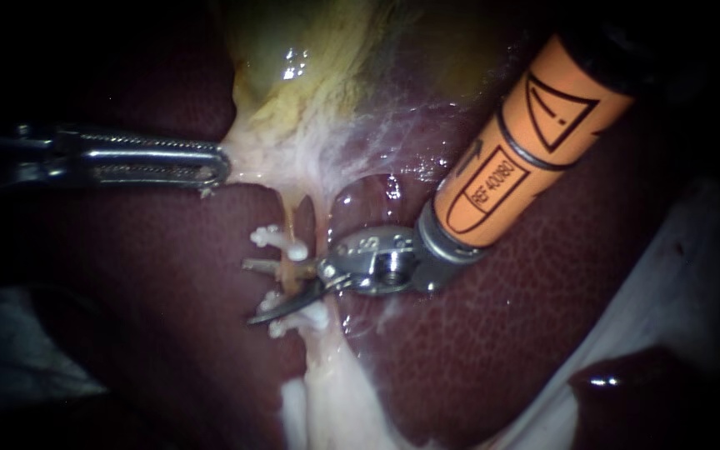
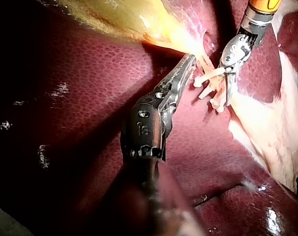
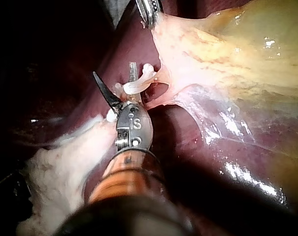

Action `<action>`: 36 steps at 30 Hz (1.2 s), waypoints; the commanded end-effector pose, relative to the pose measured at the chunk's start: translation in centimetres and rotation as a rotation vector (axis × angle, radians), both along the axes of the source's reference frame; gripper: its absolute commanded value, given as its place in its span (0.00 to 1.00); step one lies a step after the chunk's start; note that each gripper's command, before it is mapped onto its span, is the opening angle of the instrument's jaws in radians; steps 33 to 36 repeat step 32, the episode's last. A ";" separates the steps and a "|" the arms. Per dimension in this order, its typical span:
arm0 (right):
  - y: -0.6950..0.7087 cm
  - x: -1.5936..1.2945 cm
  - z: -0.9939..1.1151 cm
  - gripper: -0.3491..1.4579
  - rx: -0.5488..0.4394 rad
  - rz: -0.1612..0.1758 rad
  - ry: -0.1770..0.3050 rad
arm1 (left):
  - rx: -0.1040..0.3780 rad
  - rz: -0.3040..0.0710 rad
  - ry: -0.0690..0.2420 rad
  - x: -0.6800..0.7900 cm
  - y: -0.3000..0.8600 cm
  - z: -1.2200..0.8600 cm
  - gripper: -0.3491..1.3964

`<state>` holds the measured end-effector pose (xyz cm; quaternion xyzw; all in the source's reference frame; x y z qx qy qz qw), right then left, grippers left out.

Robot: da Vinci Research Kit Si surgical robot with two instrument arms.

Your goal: Go to the cutting position left tube

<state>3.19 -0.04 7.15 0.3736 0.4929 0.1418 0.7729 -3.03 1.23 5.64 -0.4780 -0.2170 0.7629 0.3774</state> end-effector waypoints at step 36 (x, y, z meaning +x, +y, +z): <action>-0.02 0.18 -0.43 0.98 0.172 0.080 -0.012 | 0.001 0.002 -0.002 -0.01 0.00 0.01 0.00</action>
